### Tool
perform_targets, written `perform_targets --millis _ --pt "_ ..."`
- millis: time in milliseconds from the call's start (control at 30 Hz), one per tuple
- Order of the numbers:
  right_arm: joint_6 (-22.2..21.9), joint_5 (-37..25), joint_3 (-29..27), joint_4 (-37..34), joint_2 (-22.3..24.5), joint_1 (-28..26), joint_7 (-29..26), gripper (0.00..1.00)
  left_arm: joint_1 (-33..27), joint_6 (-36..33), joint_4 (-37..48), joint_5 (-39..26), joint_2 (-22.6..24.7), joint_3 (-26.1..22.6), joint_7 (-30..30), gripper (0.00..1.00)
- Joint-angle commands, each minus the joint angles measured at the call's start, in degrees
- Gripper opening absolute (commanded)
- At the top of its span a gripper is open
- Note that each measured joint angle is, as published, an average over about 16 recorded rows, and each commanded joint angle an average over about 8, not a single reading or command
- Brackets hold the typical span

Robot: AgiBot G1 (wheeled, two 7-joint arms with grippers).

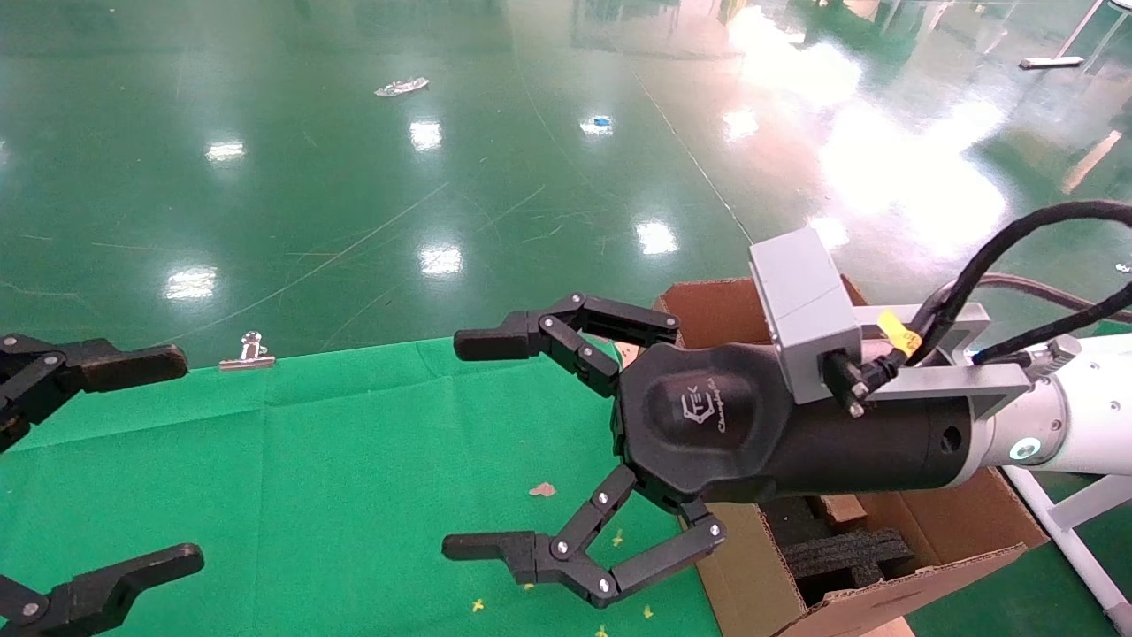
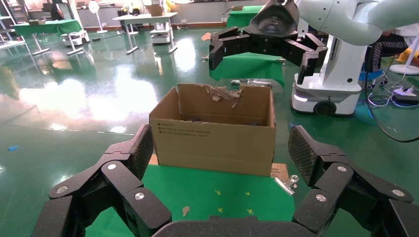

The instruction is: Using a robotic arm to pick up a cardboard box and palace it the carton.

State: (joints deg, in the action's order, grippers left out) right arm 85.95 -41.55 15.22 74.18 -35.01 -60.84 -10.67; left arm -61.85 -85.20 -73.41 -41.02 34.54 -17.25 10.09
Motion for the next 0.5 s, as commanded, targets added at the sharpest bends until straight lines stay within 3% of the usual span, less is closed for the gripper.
perform_targets --millis 33,500 --pt "0.5 0.5 -1.5 1.2 0.0 1.4 0.3 1.0 0.0 0.0 0.0 0.0 0.0 0.0 0.0 1.0" --pt "0.0 0.0 0.0 0.0 0.0 0.0 0.0 1.0 0.0 0.0 0.0 0.0 0.0 0.0 0.0 1.0"
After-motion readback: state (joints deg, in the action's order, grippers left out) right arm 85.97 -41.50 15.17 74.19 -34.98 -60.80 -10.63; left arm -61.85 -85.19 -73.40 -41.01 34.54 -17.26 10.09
